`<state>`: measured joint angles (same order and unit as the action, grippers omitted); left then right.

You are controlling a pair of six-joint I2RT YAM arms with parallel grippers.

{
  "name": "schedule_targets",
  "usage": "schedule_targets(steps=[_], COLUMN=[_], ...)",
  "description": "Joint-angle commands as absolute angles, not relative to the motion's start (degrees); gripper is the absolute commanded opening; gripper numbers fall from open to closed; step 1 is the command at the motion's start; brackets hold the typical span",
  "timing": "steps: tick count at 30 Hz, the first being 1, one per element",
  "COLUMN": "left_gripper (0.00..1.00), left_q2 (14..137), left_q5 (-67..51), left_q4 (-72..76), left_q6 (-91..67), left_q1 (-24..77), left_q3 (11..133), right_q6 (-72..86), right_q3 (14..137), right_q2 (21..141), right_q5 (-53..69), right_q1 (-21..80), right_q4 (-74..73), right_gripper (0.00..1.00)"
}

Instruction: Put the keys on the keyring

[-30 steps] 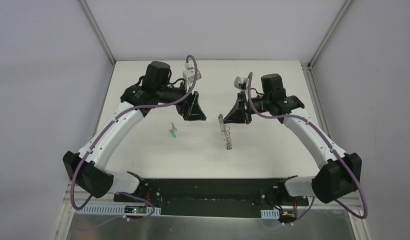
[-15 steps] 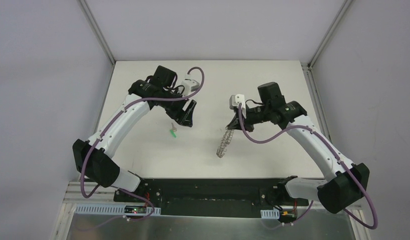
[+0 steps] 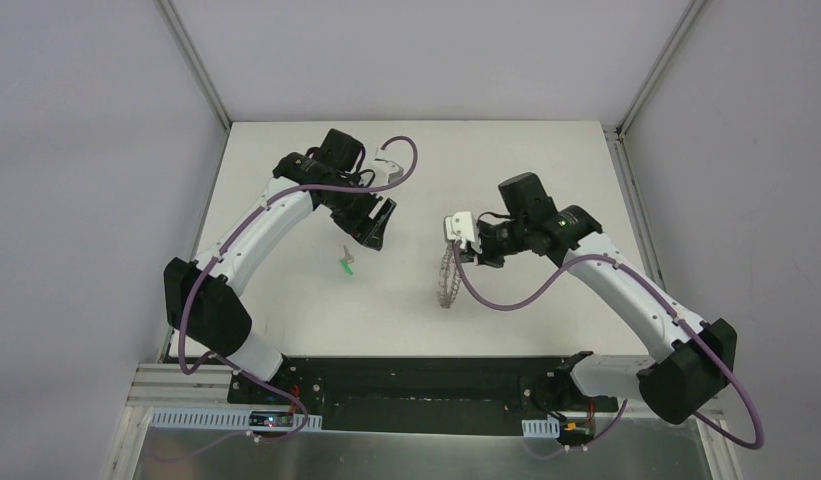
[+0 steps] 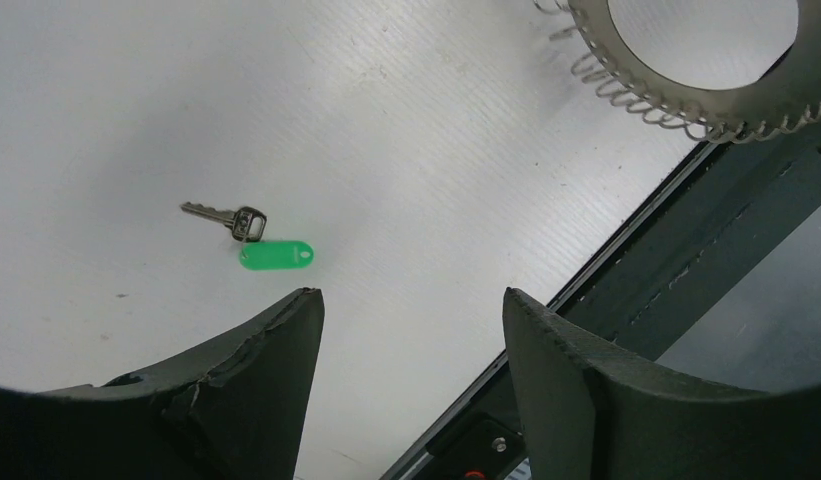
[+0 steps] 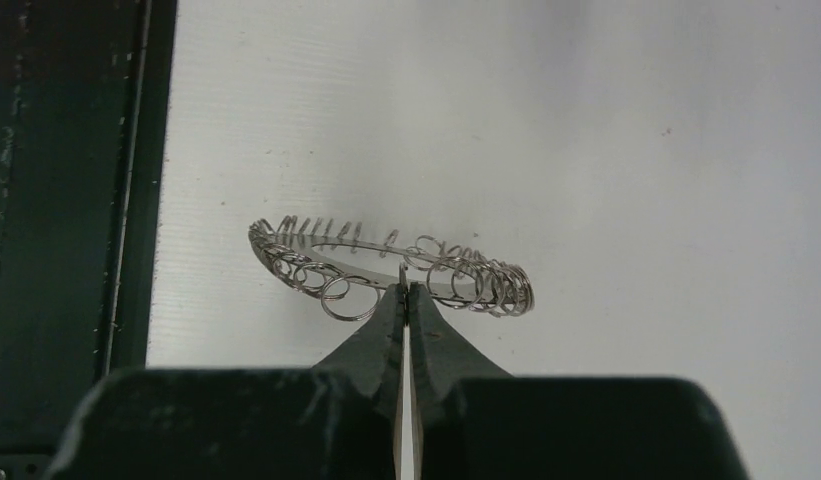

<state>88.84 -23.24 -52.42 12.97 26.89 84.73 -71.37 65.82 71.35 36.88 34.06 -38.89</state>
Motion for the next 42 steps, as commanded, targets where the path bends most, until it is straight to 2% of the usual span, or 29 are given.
schedule_targets(steps=[1,8,20,32,42], left_gripper=[0.67,0.64,0.62,0.62,0.62], left_q2=[87.92,87.91,84.37,78.68,74.45], left_q5=[-22.16,-21.15,-23.67,-24.61,-23.68], left_q4=[-52.53,-52.19,-52.07,-52.26,-51.98], left_q6=[15.02,13.43,12.34,12.43,14.77], left_q1=[26.28,26.28,26.37,26.61,27.24], left_q3=[86.74,86.11,84.77,81.27,77.79], right_q6=[-79.00,-86.54,-101.21,-106.05,-104.23], right_q3=[68.47,73.73,83.83,86.92,87.82], right_q2=[72.97,76.51,84.11,86.33,87.25], right_q5=[45.98,51.13,68.16,77.34,80.74], right_q1=[34.20,34.28,34.94,36.39,37.05], right_q4=[-46.32,-56.19,-75.95,-83.78,-83.94], right_gripper=[0.00,0.00,0.00,0.00,0.00])
